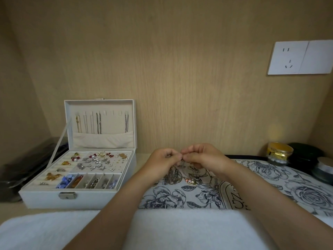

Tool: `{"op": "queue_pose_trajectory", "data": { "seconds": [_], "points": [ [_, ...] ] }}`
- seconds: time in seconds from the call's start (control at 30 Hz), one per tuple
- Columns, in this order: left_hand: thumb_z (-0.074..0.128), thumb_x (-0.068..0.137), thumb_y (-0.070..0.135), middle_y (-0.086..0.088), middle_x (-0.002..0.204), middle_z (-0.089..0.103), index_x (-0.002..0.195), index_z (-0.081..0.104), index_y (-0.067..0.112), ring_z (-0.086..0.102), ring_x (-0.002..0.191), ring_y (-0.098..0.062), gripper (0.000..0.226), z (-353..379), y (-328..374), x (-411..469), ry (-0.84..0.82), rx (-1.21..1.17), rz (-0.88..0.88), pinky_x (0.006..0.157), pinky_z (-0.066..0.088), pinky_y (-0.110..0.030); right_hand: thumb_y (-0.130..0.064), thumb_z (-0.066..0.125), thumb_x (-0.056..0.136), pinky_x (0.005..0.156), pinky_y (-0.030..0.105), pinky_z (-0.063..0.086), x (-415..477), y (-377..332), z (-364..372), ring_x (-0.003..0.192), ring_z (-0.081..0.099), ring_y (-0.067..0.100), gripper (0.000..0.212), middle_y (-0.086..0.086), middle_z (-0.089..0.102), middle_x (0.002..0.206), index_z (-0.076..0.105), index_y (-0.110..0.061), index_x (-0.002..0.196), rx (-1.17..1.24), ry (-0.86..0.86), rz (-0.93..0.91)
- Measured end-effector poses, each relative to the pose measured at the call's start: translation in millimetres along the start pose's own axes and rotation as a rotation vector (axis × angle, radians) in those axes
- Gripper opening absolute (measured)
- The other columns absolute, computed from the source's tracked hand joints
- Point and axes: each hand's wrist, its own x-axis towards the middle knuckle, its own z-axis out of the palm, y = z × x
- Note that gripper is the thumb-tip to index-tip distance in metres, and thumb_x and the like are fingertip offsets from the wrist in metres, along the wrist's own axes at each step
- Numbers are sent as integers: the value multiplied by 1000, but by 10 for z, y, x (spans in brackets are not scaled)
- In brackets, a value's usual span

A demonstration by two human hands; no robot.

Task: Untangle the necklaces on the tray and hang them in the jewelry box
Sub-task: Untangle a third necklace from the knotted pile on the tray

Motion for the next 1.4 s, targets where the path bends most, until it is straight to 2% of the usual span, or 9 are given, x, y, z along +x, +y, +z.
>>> {"op": "queue_pose_trajectory", "data": {
  "seconds": [0.13,0.27,0.53,0.7,0.87,1.0,1.1,1.23,1.4],
  "points": [
    [60,97,26,16,60,62,76,67,24,50,52,6,22,60,-1,-13,49,132,113,59,39,-21,-23,73,88,71,22,48,15,4,-11,71,62,6,11,-1,70,77,72,-13,88,-207,19,12],
    [51,101,32,12,70,63,81,61,30,53,57,2,22,63,-6,-33,110,379,222,56,40,-23,-45,73,86,62,27,39,23,41,-35,57,44,13,37,2,45,60,61,-15,69,-336,43,47],
    [49,99,33,1,61,44,63,48,19,42,59,-15,39,124,71,-39,22,-75,-1,63,32,-31,-17,71,84,61,21,49,36,26,-63,66,61,7,6,-4,68,74,71,-22,81,-507,138,-33],
    [61,75,57,5,100,74,79,76,23,65,107,-19,38,71,33,-12,-69,-149,-35,107,40,-42,-12,58,94,60,25,43,89,64,-67,66,57,10,16,-3,63,79,66,-24,85,-350,367,-61],
    [69,77,49,-5,113,74,90,79,22,63,117,-26,32,60,-1,2,-78,-362,-37,112,35,-51,-16,50,104,57,42,60,37,-35,73,52,58,19,21,5,61,66,66,-9,92,230,298,53],
    [55,94,11,-13,101,73,88,65,6,67,101,-29,13,-11,-5,28,-14,-703,-51,93,50,-40,-23,59,100,36,15,33,-12,-72,21,35,42,0,19,-10,52,51,69,-9,91,65,245,1],
    [48,96,-2,-13,91,71,103,46,8,69,81,-26,13,-98,-23,54,57,-849,-96,72,57,-37,-24,67,94,41,21,26,-36,-45,-78,40,35,5,14,-12,58,53,72,-11,92,-15,99,51],
    [52,97,-2,-6,100,76,100,44,12,64,71,-19,17,-125,-38,65,203,-662,-165,50,47,-29,-17,70,92,40,20,27,-49,-10,-160,38,31,5,15,-14,56,46,73,-5,101,-86,20,95],
    [40,95,-8,-2,100,76,94,46,14,56,56,-15,23,-39,-10,61,241,-356,-146,45,40,-26,-23,68,94,45,23,38,-29,37,-219,44,41,8,16,-2,71,75,76,-9,94,-233,2,133]
  ]
}}
